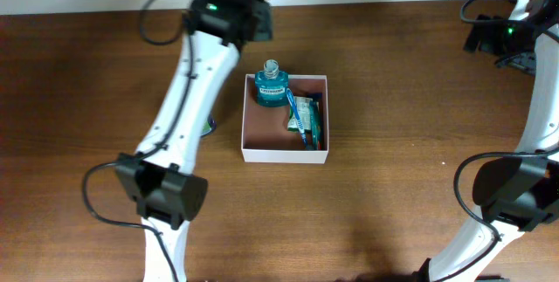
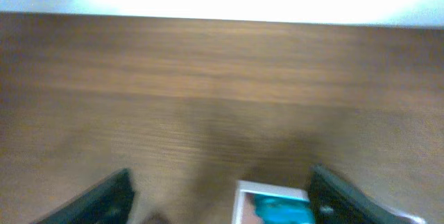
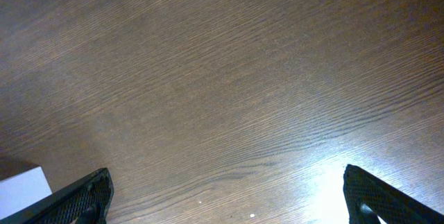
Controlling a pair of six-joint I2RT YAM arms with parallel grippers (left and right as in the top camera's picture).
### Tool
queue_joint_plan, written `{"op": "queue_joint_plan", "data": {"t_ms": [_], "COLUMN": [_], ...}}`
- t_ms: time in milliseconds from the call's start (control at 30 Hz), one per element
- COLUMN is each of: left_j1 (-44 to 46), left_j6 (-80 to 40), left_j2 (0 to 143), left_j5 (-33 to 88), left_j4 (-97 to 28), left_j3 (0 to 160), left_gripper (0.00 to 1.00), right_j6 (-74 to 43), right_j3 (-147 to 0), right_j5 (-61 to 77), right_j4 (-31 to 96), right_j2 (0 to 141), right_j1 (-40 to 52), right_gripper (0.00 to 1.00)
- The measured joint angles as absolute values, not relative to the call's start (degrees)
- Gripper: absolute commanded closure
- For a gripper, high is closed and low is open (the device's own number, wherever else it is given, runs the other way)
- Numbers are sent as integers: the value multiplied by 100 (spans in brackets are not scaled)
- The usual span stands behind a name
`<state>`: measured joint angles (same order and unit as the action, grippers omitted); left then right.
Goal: Pack container
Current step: 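Move the left gripper back over the clear soap pump bottle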
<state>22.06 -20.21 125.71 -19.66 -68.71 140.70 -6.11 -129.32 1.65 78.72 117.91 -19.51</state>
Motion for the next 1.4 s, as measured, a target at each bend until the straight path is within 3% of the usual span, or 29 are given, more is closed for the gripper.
{"op": "queue_joint_plan", "data": {"t_ms": [167, 200, 267, 600, 1200, 1400], "left_j1": [1573, 1459, 1232, 698, 705, 705], "left_j6": [-1990, -1990, -1968, -1962, -1977, -2440], "left_j2": [12342, 12328, 12320, 12320, 12300, 12298], "left_j5": [-2091, -2108, -2099, -1146, -235, -185], "left_j4": [-7651, -7797, -8250, -9529, -9666, -9644], "left_j3": [14151, 14169, 14193, 14195, 12912, 12700], "left_gripper": [13, 7, 5, 1, 2, 11], "right_j6": [-602, -607, -607, -607, -607, -607], "right_j3": [-12932, -12932, -12932, -12932, -12932, -12932], "right_j5": [163, 165, 163, 165, 165, 163], "right_j4": [7870, 7874, 7872, 7872, 7872, 7872], "right_j2": [11791, 11791, 11791, 11791, 11791, 11791], "right_j1": [-1951, -1951, -1951, -1951, -1951, -1951], "right_gripper": [1, 1, 1, 1, 1, 1]}}
